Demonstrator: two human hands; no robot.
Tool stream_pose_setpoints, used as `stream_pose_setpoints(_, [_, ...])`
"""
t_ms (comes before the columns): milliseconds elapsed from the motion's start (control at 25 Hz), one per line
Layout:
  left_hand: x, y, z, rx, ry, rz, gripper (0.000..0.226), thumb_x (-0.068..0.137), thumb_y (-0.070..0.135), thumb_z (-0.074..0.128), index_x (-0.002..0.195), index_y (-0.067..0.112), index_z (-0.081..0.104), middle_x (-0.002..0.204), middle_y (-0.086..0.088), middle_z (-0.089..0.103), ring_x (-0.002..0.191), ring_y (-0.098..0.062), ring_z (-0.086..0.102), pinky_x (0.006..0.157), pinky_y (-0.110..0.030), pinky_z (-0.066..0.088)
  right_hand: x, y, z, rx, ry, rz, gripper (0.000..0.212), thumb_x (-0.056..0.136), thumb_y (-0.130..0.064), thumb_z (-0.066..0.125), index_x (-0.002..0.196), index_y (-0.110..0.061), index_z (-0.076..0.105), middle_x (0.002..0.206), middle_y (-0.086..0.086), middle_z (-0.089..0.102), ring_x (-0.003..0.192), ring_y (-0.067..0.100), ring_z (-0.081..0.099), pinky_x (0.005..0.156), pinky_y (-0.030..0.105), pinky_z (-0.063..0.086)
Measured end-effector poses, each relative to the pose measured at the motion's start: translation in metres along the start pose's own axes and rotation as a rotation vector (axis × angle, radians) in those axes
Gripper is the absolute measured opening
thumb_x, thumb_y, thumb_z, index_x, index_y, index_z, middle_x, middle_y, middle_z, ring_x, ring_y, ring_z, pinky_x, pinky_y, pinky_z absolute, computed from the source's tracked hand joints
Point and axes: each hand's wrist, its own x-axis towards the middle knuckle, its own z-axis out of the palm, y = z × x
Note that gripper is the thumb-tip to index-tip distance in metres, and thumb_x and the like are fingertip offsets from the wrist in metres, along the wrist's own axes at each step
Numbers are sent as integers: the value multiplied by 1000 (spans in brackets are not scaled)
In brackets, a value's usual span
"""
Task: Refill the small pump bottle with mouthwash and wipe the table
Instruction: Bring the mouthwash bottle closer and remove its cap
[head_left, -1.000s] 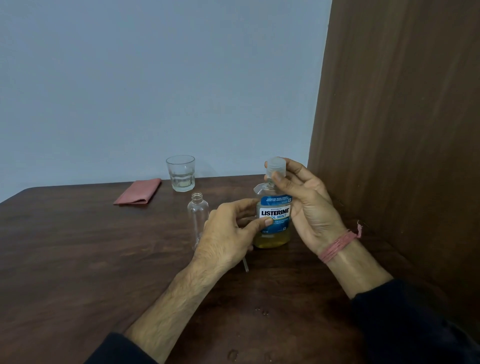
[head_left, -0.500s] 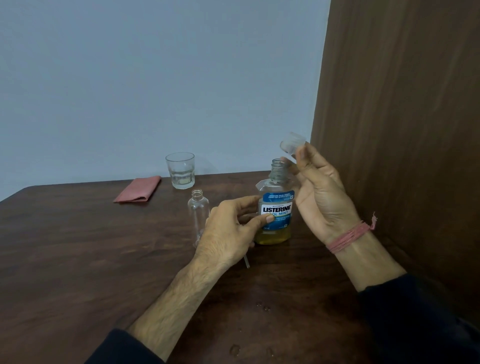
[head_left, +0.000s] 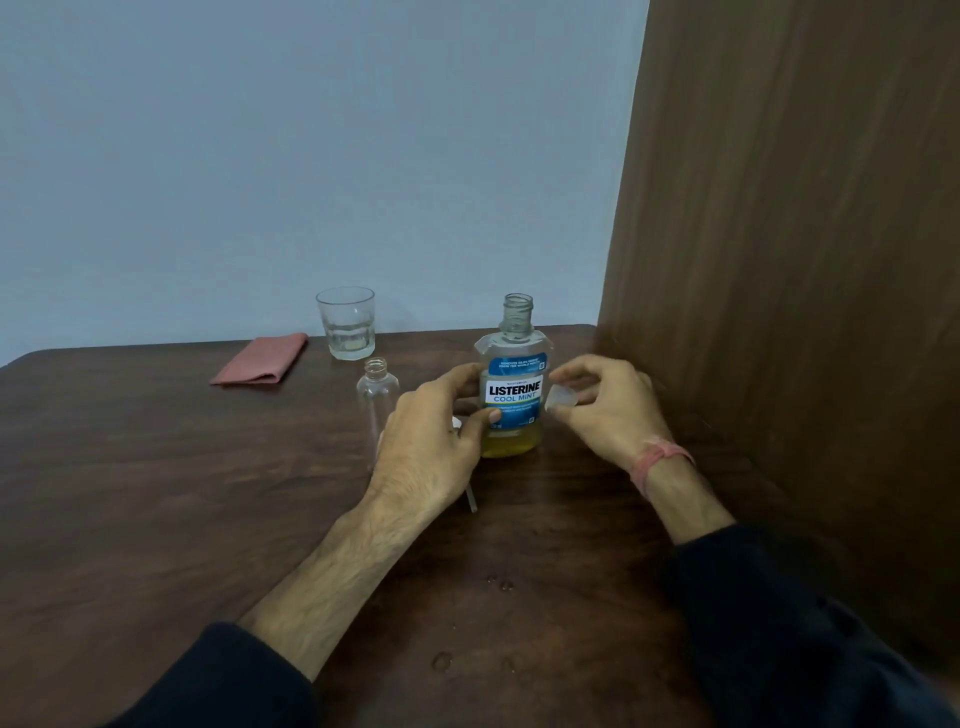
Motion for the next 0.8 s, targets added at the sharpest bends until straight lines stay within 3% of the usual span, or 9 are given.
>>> stream_pose_setpoints(240, [-2, -1, -1, 10, 9, -18, 55, 107, 22, 81, 159, 32, 66, 137, 16, 83, 128, -2, 76, 116, -45, 62, 3, 7, 3, -82, -49, 56, 31, 86, -6, 87, 110, -25, 79, 106, -8, 75, 100, 11, 72, 93, 33, 64])
stream_pose_setpoints(400, [-4, 0, -1, 38, 11, -31, 63, 106, 27, 83, 165, 34, 60, 143, 15, 80, 137, -7, 73, 121, -47, 58, 1, 3, 1, -77, -96, 84, 38, 86, -9, 88, 116, -28, 75, 122, -5, 73, 112, 13, 67, 99, 35, 60])
stream_pose_setpoints(520, [-5, 5, -3, 31, 20, -66, 73, 104, 28, 86, 169, 28, 55, 153, 14, 75, 149, -6, 65, 128, -30, 45, 0, -6, -5, -39, -24, 9, 49, 89, -12, 81, 133, -28, 67, 142, -3, 61, 135, 17, 54, 116, 44, 48])
stream_pose_setpoints(600, [-10, 11, -10, -14, 54, -88, 75, 102, 27, 88, 170, 23, 56, 156, 11, 73, 150, -5, 64, 123, -22, 40, -2, -17, -9, 146, 143, -89, 36, 96, -13, 73, 130, -24, 67, 139, -5, 63, 131, 14, 57, 115, 45, 50])
stream_pose_setpoints(720, [-25, 12, -29, 16, 162, -52, 54, 96, 37, 93, 147, 31, 78, 134, 17, 84, 128, 2, 76, 119, -30, 57, -15, -36, -3, 400, 235, -227, 28, 105, -29, 68, 132, -23, 66, 134, -9, 67, 123, 6, 63, 95, 22, 58])
stream_pose_setpoints(800, [-36, 8, -47, 5, 238, -17, 25, 91, 48, 95, 114, 39, 88, 100, 29, 85, 94, 11, 81, 89, -22, 69, -25, -48, 10, 432, 161, -300, 43, 104, -40, 68, 144, -27, 59, 142, -9, 63, 127, 4, 61, 91, 10, 54])
